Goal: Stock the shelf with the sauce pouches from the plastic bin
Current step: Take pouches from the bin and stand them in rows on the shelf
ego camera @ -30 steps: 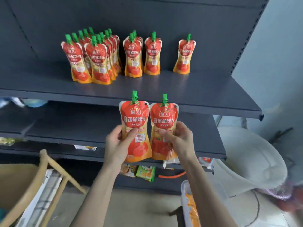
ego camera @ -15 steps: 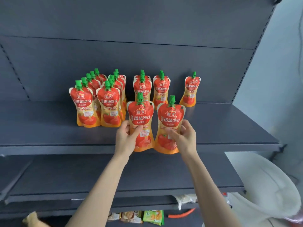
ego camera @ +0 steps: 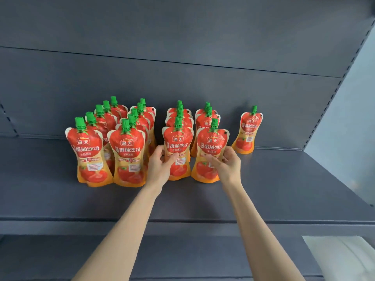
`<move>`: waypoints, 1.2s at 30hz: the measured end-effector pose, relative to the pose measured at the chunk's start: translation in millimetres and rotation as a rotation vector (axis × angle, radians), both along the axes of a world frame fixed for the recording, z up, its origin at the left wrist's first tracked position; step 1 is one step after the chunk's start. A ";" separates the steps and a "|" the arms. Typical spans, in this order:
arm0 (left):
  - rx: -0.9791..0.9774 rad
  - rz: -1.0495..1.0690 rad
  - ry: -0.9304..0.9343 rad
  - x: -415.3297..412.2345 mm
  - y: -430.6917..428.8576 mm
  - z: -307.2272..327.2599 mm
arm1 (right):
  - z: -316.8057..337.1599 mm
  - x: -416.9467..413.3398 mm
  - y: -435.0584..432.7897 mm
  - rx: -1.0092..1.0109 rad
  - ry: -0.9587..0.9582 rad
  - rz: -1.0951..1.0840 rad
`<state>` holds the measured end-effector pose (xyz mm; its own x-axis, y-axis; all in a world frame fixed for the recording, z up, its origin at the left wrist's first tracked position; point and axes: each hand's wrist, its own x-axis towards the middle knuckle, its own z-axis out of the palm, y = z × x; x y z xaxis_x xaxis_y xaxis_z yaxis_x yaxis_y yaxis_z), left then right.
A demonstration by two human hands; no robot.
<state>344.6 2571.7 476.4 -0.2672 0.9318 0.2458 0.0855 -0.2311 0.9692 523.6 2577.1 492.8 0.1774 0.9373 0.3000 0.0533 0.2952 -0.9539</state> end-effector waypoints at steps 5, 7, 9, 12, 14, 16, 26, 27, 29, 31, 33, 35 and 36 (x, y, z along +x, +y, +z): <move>0.003 -0.043 -0.017 -1.9 18.2 -4.1 | -6.8 -3.6 23.9 0.005 0.007 -0.007; 0.018 -0.067 -0.039 -2.4 20.3 -7.3 | -8.5 -4.6 28.2 0.030 -0.001 -0.012; 0.018 -0.087 -0.047 -4.0 20.9 -14.8 | -11.4 -4.1 30.1 0.048 -0.036 -0.002; -0.005 -0.082 -0.031 -5.6 19.7 -26.0 | -23.3 0.6 28.4 0.021 -0.097 0.058; -0.016 -0.079 0.002 -5.5 20.5 -29.8 | -34.1 5.3 27.4 -0.022 -0.172 0.093; -0.023 -0.069 0.045 -5.9 22.3 -32.0 | -40.7 8.4 27.0 -0.051 -0.262 0.094; -0.035 0.006 0.155 -8.7 25.4 -35.8 | -36.6 3.5 37.4 -0.087 -0.343 -0.030; -0.039 0.012 0.165 -9.0 25.6 -36.1 | -36.5 3.2 37.6 -0.088 -0.345 -0.038; -0.045 0.019 0.185 -8.9 25.5 -35.9 | -36.3 3.4 38.4 -0.092 -0.353 -0.043; -0.050 0.017 0.185 -8.3 24.8 -35.2 | -35.9 4.2 40.4 -0.102 -0.365 -0.043; -0.056 0.010 0.191 -8.5 24.5 -34.6 | -35.2 4.3 43.2 -0.108 -0.378 -0.044; -0.063 -0.001 0.191 -9.2 24.7 -34.4 | -35.2 3.6 45.4 -0.110 -0.388 -0.048; -0.069 -0.005 0.190 -9.4 24.3 -34.0 | -35.3 2.9 46.1 -0.110 -0.396 -0.050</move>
<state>335.2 2596.0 442.4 -0.2172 0.9494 0.2268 0.2675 -0.1655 0.9492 526.5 2623.2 457.6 0.1149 0.9607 0.2528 0.4341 0.1804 -0.8826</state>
